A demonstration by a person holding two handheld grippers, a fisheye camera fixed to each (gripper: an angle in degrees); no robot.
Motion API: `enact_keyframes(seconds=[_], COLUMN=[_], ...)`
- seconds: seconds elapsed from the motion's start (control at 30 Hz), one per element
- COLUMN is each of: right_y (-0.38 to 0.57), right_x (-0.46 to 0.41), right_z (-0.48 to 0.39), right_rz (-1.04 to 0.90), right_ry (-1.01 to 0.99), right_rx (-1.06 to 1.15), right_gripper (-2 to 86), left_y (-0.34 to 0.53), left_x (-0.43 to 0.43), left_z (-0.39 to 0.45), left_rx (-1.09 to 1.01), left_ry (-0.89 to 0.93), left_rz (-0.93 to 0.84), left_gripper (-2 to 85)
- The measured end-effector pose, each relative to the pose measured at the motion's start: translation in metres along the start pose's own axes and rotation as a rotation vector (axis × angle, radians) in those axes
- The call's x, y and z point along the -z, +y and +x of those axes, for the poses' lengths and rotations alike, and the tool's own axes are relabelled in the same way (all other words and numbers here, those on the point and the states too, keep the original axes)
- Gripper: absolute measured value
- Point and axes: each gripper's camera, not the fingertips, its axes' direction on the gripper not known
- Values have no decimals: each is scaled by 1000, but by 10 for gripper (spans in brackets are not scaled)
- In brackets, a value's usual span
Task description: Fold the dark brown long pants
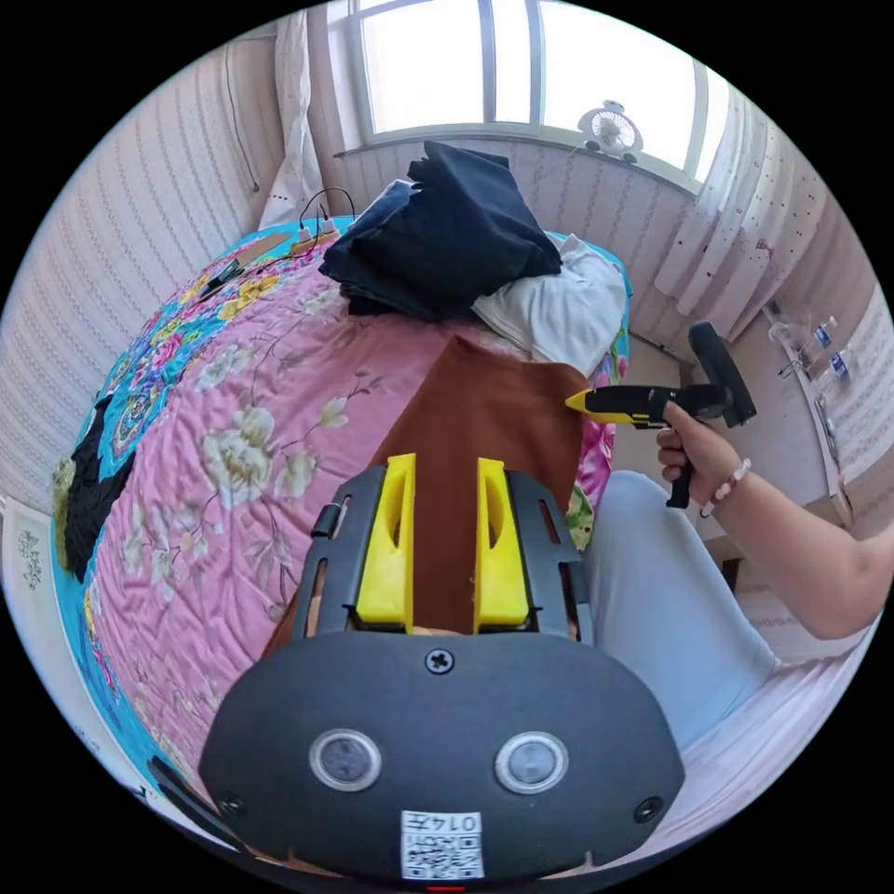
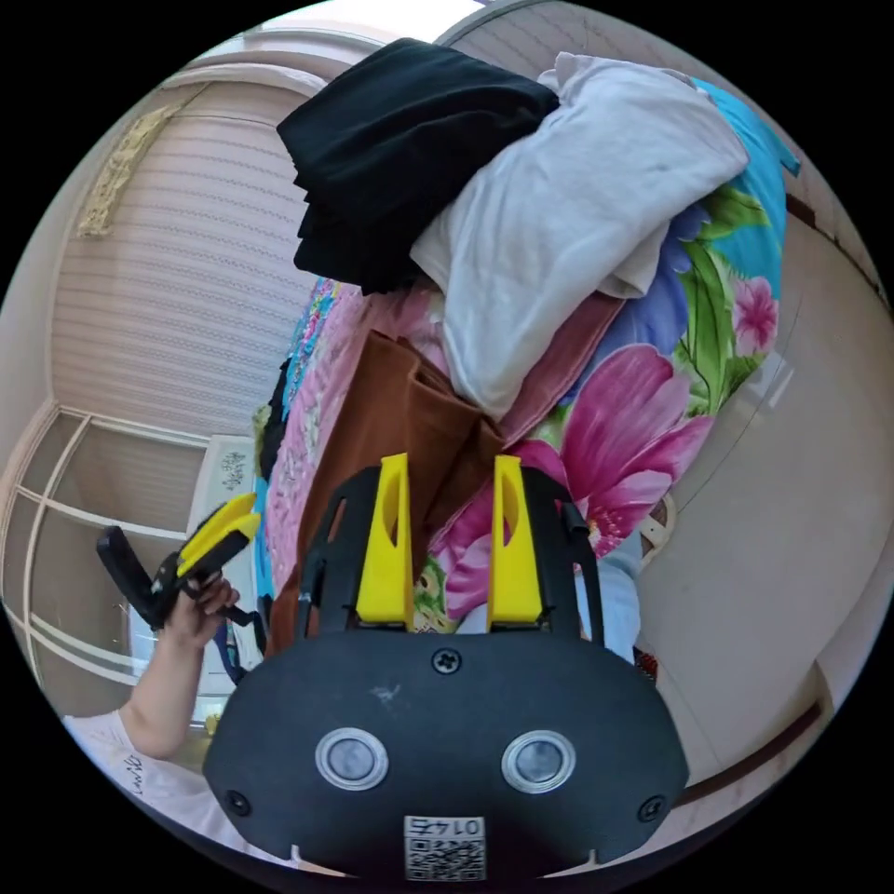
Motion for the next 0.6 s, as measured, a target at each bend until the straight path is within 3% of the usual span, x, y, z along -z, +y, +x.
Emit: enact_keyframes(seconds=[0.07,0.17,0.43,0.53,0.6], right_y=[-4,-9,-15,-12,-1], right_x=[5,27,32,43,74], right_z=[7,29,56,53,37], right_rz=[-13,-32,-81,-52,94], right_ry=[45,-67,-181,-214,-192], right_rx=[18,46,11,25,106], right_gripper=[50,22,16,31,65], left_y=[-24,-63,-133,-147,-146], left_x=[-15,-40,-111,-136,-153], left_z=[0,-1,15,18,20], left_rx=[-13,-19,-127,-149,-149], left_ry=[-7,10,-3,-12,0], left_rz=[-29,-73,-164,-240,-309], left_gripper=[117,117,118,113,105])
